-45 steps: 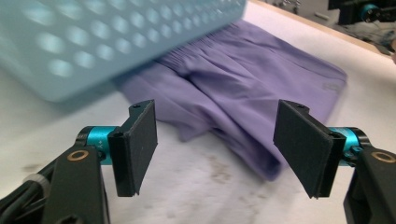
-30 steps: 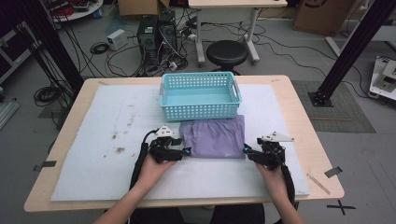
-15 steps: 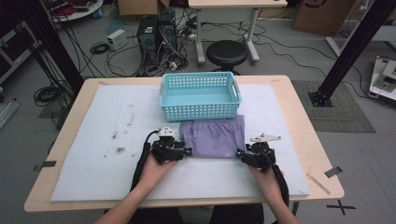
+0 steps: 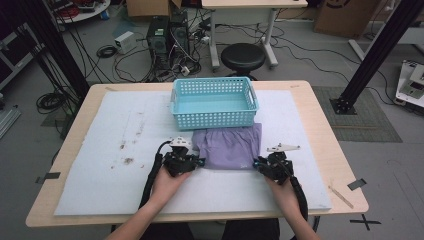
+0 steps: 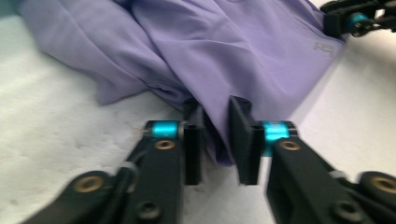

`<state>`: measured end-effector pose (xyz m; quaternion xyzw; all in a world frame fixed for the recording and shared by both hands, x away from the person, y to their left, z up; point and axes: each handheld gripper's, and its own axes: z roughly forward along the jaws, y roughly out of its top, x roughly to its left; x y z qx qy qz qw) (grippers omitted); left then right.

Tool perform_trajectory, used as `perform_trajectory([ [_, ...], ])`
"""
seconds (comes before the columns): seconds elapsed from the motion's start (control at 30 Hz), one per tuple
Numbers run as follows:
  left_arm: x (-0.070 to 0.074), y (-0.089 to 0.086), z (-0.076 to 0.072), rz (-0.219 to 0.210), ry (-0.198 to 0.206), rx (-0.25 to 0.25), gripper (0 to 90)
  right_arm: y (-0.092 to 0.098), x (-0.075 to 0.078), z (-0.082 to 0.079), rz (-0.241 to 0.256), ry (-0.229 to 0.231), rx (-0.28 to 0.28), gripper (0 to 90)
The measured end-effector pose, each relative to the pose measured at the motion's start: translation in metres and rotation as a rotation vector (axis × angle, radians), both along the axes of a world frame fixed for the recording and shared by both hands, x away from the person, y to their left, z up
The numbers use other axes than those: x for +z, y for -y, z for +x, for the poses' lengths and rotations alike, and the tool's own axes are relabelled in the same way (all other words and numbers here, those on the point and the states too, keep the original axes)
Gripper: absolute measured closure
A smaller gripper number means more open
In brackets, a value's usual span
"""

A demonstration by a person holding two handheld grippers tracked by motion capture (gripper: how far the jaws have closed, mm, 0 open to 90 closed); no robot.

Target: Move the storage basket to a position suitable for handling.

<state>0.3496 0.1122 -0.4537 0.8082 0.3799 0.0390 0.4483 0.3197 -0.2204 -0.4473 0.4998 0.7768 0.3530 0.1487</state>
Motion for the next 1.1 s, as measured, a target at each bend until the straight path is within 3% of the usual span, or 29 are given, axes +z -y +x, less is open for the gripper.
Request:
perform_trajectory([
  [0.13, 0.001, -0.002, -0.005, -0.01, 0.001, 0.0, 86.6, 0.001, 0.0, 0.0, 0.023, -0.009, 0.006, 84.3],
  [0.43, 0.003, -0.008, -0.018, -0.013, 0.015, -0.001, 87.6, 0.001, 0.001, -0.006, 0.031, -0.011, 0.028, 86.5],
  [0.87, 0.006, -0.012, -0.048, -0.008, 0.047, -0.032, 87.6, 0.006, 0.002, -0.029, 0.058, -0.017, 0.007, 87.1],
  [1.1, 0.007, -0.016, -0.057, -0.004, 0.05, -0.029, 87.6, 0.001, 0.003, -0.039, 0.049, -0.018, 0.016, 87.2],
])
